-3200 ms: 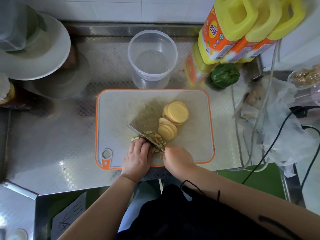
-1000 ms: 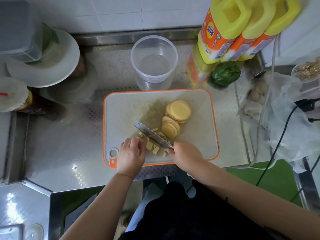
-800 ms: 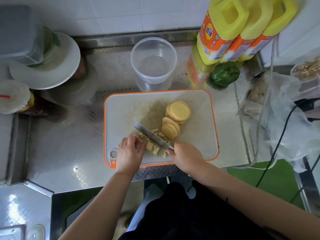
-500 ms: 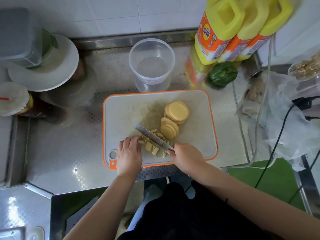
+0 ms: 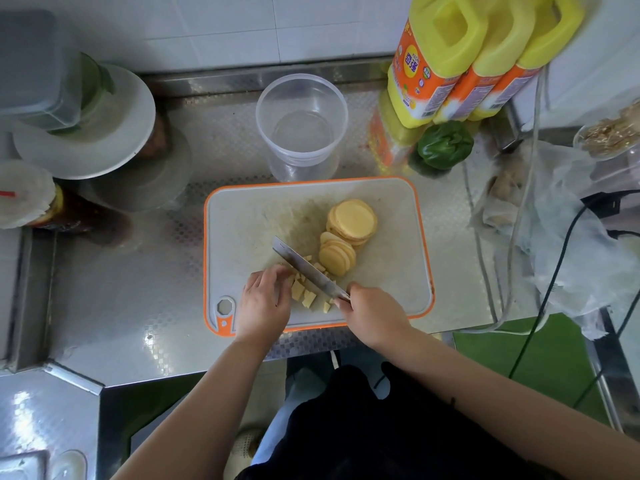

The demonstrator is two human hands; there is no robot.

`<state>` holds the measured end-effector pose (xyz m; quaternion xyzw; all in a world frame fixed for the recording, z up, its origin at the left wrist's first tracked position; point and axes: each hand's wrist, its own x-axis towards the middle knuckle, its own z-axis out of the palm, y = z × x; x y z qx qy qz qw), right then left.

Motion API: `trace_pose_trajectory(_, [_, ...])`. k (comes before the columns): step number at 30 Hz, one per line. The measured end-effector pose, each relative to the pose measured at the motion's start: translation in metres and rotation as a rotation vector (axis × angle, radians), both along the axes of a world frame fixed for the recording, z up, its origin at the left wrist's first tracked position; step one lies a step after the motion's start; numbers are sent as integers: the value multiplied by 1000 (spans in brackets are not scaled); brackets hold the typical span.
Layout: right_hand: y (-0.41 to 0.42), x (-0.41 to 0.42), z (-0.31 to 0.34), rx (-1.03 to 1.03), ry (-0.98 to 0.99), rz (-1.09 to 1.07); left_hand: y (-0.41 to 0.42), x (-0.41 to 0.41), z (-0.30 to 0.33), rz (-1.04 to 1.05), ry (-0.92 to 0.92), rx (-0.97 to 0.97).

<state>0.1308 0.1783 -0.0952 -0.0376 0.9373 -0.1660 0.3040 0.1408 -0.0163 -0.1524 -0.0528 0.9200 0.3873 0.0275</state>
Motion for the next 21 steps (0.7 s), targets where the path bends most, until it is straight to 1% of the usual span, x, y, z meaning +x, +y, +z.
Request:
trace_pose_trajectory(3, [1, 3, 1, 8, 39, 54, -2, 11, -7, -66, 231, -45])
trace_pose_trajectory(5, [0, 7, 3, 11, 61, 101, -2, 18, -18, -179, 390, -67])
trace_pose_trajectory(6, [-1, 9, 4, 9, 68, 119, -1, 20, -23, -229, 431, -82])
trace_pose_trajectory(8, [-3, 13, 5, 5, 91, 140, 2, 22, -29, -267, 442, -115])
trace_pose_trajectory(12, [-7, 17, 5, 44, 131, 156, 7, 22, -32, -218, 408, -157])
trace_pose_trajectory(17, [-11, 20, 6, 82, 114, 186, 7, 21, -32, -216, 407, -161])
trace_pose_trajectory(21, [-10, 20, 8, 102, 109, 164, 10, 18, -32, -222, 393, -163])
